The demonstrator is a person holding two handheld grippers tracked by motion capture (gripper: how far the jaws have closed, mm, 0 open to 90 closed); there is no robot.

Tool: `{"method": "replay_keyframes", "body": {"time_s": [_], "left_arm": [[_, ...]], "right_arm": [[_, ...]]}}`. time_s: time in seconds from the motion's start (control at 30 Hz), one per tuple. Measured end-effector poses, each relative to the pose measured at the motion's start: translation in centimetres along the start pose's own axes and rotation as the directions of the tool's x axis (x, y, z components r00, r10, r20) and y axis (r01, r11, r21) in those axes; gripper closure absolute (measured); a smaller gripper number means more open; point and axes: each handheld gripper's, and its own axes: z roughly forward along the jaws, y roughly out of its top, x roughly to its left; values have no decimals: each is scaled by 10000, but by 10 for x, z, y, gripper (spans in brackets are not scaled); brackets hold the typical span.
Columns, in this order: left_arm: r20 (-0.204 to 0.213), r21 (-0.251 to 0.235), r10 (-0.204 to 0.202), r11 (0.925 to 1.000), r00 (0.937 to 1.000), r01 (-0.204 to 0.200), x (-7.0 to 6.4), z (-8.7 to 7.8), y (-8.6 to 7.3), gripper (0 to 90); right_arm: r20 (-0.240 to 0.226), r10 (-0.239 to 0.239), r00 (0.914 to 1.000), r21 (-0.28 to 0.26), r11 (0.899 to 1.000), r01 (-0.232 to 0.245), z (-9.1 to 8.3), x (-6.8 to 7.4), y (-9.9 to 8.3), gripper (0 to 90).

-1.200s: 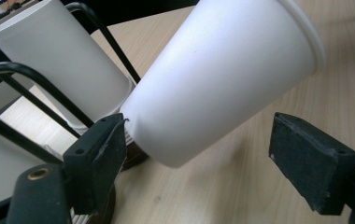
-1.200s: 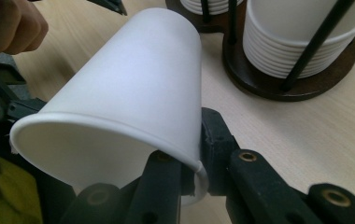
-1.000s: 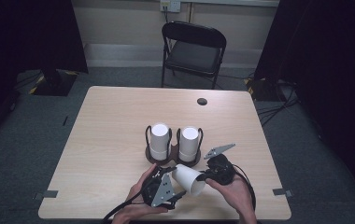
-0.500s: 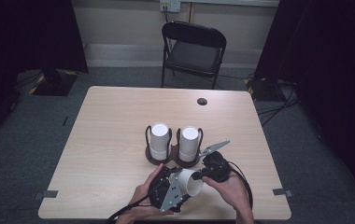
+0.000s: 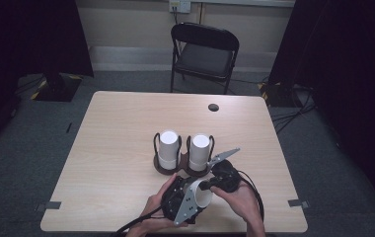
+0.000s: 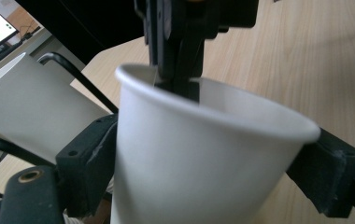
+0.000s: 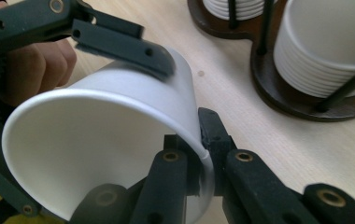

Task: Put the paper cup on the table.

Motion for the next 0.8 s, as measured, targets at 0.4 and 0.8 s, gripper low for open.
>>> {"method": "replay_keyframes", "body": {"time_s": [0.4,0.8], "left_arm": [[-7,-276,-636,9976,9980,635,1,4,2,188],[58,-222,-886,9958,9961,887,4,3,2,198]], "right_arm": [[-128,86,9999,-114,9999,-88,4,4,4,894],[-101,221,9997,-141,9997,-223,3,3,4,889]]}}
